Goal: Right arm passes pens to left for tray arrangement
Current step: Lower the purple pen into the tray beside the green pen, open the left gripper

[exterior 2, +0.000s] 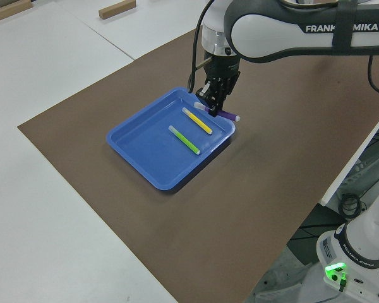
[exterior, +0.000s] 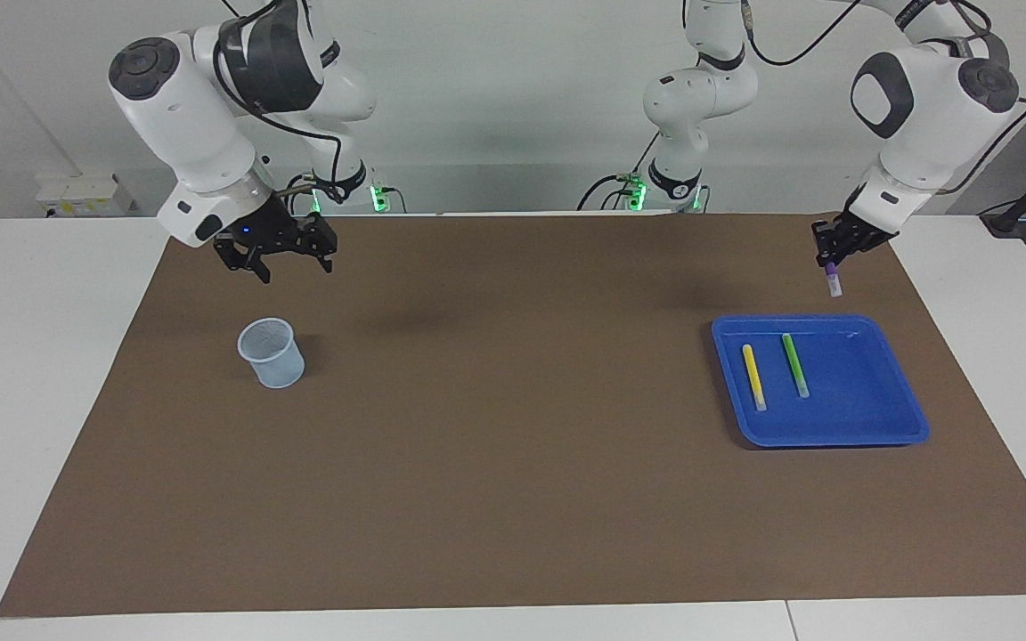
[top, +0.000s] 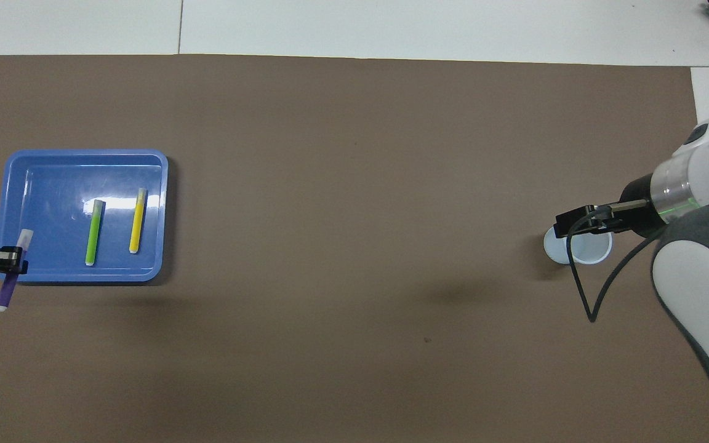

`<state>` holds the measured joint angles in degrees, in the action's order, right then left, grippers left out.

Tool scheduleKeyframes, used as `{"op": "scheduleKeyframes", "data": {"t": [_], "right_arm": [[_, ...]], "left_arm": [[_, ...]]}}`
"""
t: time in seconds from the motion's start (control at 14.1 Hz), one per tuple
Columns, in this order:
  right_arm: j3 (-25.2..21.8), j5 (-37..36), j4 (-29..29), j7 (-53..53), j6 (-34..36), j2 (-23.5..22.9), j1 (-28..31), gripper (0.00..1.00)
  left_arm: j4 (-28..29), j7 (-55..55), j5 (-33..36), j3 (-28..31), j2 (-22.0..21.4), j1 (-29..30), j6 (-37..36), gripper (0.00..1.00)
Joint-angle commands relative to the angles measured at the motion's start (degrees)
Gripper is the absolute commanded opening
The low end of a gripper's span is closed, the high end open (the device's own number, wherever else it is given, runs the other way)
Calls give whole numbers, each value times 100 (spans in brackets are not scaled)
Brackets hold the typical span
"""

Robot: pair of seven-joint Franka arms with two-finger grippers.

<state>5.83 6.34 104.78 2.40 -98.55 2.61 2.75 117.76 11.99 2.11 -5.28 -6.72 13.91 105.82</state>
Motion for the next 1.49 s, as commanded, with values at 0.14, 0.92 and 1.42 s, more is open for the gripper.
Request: {"op": "scheduleKeyframes", "data": {"t": [0.14,0.92,1.42], "right_arm": [[-715,-177,-615,24,695,-6,-565,100],[-759,-475,-441,-38,285,-33,-688,100],[-768,-669,-485,-38,231,-121,-688,100]], "left_arm": [[-52,330,385,-61,688,147,816,0],[-61,331,738,-61,1937,437,2380,0],[19,295,747,-26,2350,437,3128,0]]}}
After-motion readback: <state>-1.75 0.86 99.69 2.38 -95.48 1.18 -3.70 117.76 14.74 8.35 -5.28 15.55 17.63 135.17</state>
